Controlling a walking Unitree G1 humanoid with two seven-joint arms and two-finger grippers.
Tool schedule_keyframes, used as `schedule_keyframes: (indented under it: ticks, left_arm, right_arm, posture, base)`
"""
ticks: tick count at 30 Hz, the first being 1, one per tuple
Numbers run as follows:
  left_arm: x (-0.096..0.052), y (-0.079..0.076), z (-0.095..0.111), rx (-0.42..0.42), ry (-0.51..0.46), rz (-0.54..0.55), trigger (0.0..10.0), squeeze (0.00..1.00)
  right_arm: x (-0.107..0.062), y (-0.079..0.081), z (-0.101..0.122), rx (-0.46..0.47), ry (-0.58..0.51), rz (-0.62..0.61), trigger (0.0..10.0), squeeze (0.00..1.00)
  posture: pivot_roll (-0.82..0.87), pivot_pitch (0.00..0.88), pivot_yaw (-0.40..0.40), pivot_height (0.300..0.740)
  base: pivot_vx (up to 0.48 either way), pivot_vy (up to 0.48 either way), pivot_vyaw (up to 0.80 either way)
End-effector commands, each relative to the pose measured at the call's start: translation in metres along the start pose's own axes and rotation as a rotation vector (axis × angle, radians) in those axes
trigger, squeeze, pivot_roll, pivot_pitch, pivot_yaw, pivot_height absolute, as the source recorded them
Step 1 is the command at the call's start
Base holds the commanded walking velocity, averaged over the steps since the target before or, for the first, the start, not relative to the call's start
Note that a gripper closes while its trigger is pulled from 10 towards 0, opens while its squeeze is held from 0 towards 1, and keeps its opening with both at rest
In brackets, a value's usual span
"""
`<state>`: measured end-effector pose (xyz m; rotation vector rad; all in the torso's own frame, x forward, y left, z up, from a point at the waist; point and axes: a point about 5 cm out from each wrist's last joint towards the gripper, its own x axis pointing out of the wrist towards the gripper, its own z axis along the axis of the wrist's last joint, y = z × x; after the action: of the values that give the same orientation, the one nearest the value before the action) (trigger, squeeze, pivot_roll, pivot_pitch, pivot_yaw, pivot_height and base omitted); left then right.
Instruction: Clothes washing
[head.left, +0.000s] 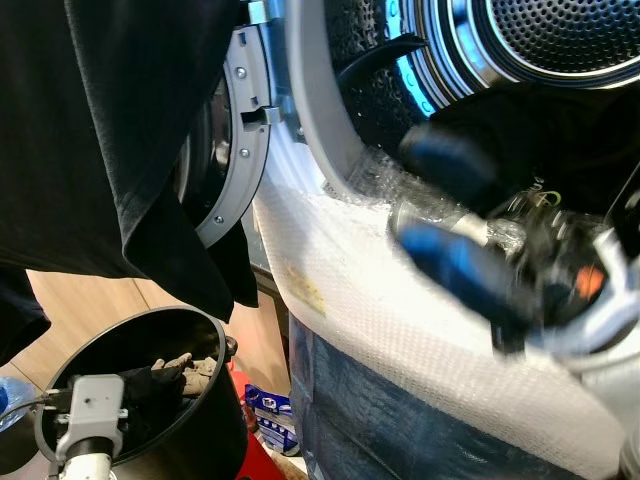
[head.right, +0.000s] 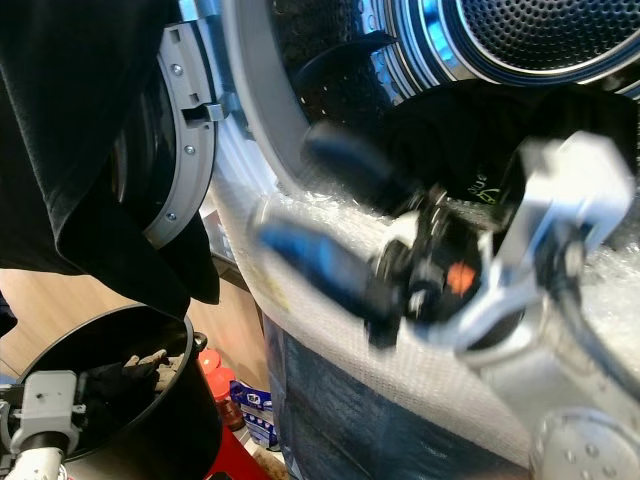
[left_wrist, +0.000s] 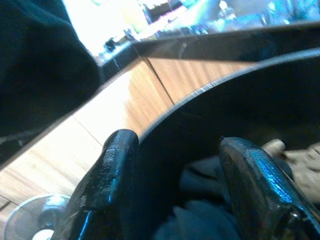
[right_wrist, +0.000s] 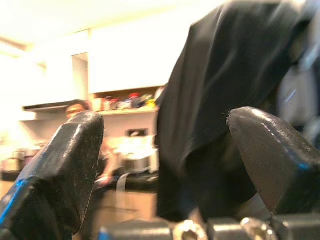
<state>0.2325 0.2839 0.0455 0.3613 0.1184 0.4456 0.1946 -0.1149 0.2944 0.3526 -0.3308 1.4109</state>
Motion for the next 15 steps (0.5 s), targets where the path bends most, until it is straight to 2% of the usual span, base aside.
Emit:
schedule_keyframes:
  ticks: [1, 3, 4, 7, 8, 9, 11, 12, 13, 14, 15]
  left_arm:
    - [0.003, 0.007, 0.004, 0.002, -0.02, 0.033, 10.0, 0.0]
    - [0.003, 0.009, 0.005, -0.001, -0.022, 0.046, 10.0, 0.0]
    - [0.003, 0.009, 0.005, -0.007, -0.02, 0.053, 10.0, 0.0]
    - [0.003, 0.01, 0.006, -0.015, -0.026, 0.062, 10.0, 0.0]
    - [0.004, 0.013, 0.008, -0.016, -0.036, 0.073, 10.0, 0.0]
    - [0.004, 0.016, 0.01, -0.018, -0.045, 0.088, 10.0, 0.0]
    - [0.005, 0.019, 0.012, -0.021, -0.057, 0.105, 10.0, 0.0]
    - [0.005, 0.022, 0.013, -0.02, -0.063, 0.112, 10.0, 0.0]
    - [0.005, 0.023, 0.013, -0.021, -0.065, 0.114, 10.0, 0.0]
    - [0.005, 0.024, 0.014, -0.022, -0.069, 0.115, 10.0, 0.0]
    - [0.005, 0.024, 0.015, -0.021, -0.07, 0.115, 10.0, 0.0]
  right_arm:
    - [0.001, 0.007, -0.014, 0.083, 0.05, 0.044, 10.0, 0.0]
    - [-0.007, 0.013, -0.036, 0.127, 0.154, 0.077, 10.0, 0.0]
    - [-0.017, 0.01, -0.055, 0.166, 0.234, 0.044, 10.0, 0.0]
    - [-0.04, 0.001, -0.098, 0.288, 0.341, -0.06, 10.0, 0.0]
    - [-0.056, -0.008, -0.126, 0.342, 0.406, -0.167, 10.0, 0.0]
    - [-0.071, -0.013, -0.145, 0.382, 0.443, -0.247, 10.0, 0.0]
    - [-0.099, -0.023, -0.168, 0.466, 0.451, -0.405, 10.0, 0.0]
    - [-0.121, -0.024, -0.186, 0.534, 0.452, -0.499, 10.0, 0.0]
    - [-0.126, -0.021, -0.193, 0.553, 0.47, -0.514, 10.0, 0.0]
    - [-0.141, -0.014, -0.21, 0.597, 0.522, -0.566, 10.0, 0.0]
    - [-0.143, -0.013, -0.213, 0.603, 0.533, -0.573, 10.0, 0.0]
  posture:
    - [0.01, 0.0, 0.105, 0.74]
    - [0.01, 0.0, 0.102, 0.74]
    - [0.01, 0.0, 0.099, 0.74]
    - [0.02, 0.0, 0.098, 0.74]
    - [0.02, 0.0, 0.098, 0.74]
    - [0.03, 0.0, 0.095, 0.74]
    - [0.04, 0.0, 0.09, 0.74]
    - [0.04, 0.0, 0.092, 0.74]
    - [0.04, 0.0, 0.092, 0.74]
    - [0.04, 0.0, 0.088, 0.74]
    - [0.04, 0.0, 0.088, 0.74]
  base:
    - [0.0, 0.0, 0.0]
    - [0.0, 0.0, 0.0]
    - [0.0, 0.0, 0.0]
    - [0.0, 0.0, 0.0]
    - [0.0, 0.0, 0.0]
    - [0.0, 0.0, 0.0]
    - [0.0, 0.0, 0.0]
    - [0.0, 0.0, 0.0]
    - [0.0, 0.0, 0.0]
    - [0.0, 0.0, 0.0]
    - [0.0, 0.0, 0.0]
